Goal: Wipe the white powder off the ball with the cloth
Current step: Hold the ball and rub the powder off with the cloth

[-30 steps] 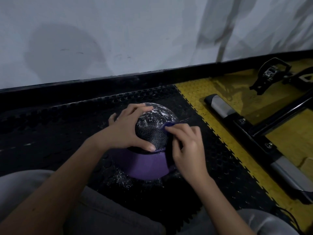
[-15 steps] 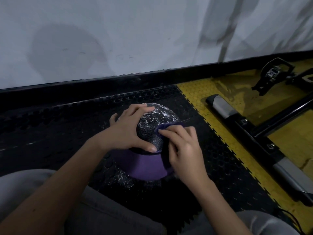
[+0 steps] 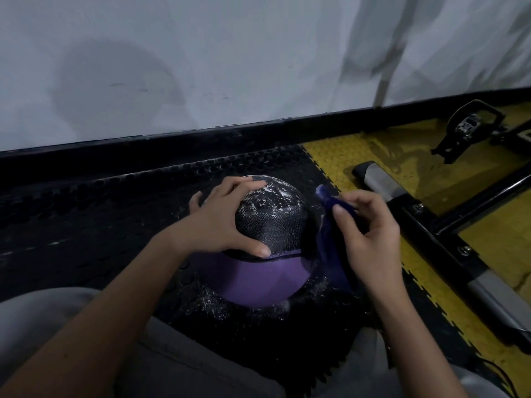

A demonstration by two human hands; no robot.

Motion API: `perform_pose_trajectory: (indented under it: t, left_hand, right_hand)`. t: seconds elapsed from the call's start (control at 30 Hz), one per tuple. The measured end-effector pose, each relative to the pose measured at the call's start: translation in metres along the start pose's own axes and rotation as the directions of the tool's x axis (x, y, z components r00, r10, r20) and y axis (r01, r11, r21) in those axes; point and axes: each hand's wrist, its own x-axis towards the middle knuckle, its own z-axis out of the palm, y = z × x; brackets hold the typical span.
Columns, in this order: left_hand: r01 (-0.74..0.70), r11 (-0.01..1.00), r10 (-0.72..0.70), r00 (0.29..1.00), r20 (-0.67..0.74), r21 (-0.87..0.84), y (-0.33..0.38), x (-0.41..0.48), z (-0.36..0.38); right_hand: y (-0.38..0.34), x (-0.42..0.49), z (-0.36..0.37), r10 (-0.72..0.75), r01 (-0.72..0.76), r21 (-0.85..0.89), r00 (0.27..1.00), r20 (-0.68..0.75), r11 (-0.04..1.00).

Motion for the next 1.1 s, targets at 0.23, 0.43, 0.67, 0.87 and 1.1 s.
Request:
perform_pose_trajectory:
  t: [0.23,0.43,0.67,0.87,1.1]
  left_hand:
    - [-0.003,1.0,0.003,1.0,0.007,0.009,0.0,0.001,-0.001]
    - [-0.008,1.0,0.008,1.0,0.014,0.013,0.001,0.001,-0.001]
    - [-0.004,1.0,0.004,1.0,0.009,-0.002,0.0,-0.001,-0.002]
    - [-0.004,1.0,0.004,1.0,0.003,0.005,0.001,0.001,0.0]
    - [0.007,1.0,-0.007,1.0,-0.01,0.004,0.004,-0.001,0.001]
  right_hand:
    - [0.013,-0.011,-0.004,0.117,-0.056,-0.159,0.907,0.404,0.986]
    - [0.02,-0.001,-0.017,0.151,-0.045,-0.246,0.889,0.432,0.968]
    - [0.005,0.003,-0.017,0.083,-0.088,0.007,0.966,0.245,0.996]
    - [0.033,-0.009,0.005,0.042,0.049,-0.356,0.969,0.243,0.933]
    - [0.029,-0.008,0.014,-0.033,0.118,-0.423,0.979,0.202,0.898]
